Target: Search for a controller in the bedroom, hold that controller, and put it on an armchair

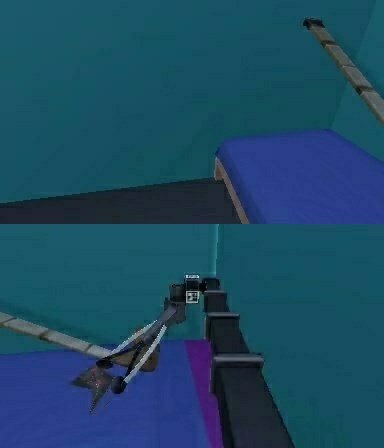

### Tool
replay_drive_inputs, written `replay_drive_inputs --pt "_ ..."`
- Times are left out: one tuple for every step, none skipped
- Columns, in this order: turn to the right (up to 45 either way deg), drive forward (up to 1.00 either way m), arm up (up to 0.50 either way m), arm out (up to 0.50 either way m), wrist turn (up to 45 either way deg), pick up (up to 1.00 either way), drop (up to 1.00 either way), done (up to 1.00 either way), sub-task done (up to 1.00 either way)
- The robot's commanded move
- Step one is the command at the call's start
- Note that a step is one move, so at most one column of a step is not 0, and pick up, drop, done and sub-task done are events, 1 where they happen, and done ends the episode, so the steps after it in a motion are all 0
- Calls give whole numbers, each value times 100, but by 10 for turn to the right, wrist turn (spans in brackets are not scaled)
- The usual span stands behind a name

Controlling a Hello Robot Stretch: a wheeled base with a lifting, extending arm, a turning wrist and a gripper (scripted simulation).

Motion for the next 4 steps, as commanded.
replay_drive_inputs --pt "0 0 0 -38 0 0 0 0 0" --pt "0 40 0 0 0 0 0 0 0" --pt "-450 0 0 0 0 0 0 0 0" --pt "-390 0 0 0 0 0 0 0 0"
